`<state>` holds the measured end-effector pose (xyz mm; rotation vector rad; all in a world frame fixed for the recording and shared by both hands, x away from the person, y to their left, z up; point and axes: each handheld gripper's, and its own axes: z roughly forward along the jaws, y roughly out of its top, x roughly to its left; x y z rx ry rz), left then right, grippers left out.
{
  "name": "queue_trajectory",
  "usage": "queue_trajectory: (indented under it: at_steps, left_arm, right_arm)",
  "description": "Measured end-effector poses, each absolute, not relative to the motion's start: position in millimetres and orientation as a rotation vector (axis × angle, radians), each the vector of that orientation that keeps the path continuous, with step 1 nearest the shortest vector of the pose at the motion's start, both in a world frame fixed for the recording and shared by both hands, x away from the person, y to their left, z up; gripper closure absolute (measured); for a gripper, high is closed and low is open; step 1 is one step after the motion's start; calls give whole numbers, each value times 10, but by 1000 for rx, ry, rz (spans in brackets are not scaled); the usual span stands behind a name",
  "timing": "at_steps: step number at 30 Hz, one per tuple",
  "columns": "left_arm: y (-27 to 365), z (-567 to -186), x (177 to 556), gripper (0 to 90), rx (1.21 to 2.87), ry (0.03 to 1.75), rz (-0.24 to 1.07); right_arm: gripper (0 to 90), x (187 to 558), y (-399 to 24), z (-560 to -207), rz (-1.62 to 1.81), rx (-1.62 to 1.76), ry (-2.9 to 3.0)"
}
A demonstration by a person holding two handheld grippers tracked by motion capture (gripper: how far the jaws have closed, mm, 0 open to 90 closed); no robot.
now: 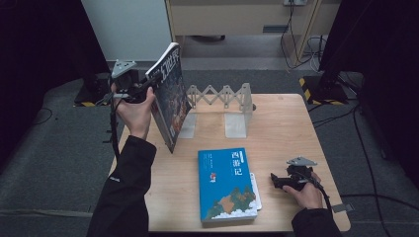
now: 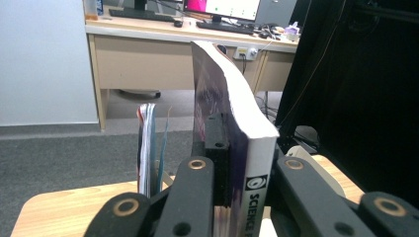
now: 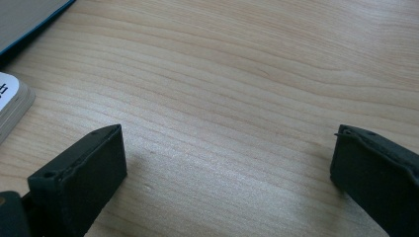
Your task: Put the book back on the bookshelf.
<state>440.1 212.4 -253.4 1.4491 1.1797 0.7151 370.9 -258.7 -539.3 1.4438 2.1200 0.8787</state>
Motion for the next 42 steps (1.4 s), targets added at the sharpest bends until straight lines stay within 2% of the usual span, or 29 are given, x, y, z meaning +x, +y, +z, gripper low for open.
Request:
queue_trajectory:
  at_steps: [18,42]
  left_arm:
    - [1866,-2850,4565,823,1479,1224,768]
    - [1746,-3125,4714,823,1490,1264,864]
  right_arm:
    - [10,3707,-2584,-5391,876,1445,2124]
    - [9,3710,-2578,-5393,877,1439,2127]
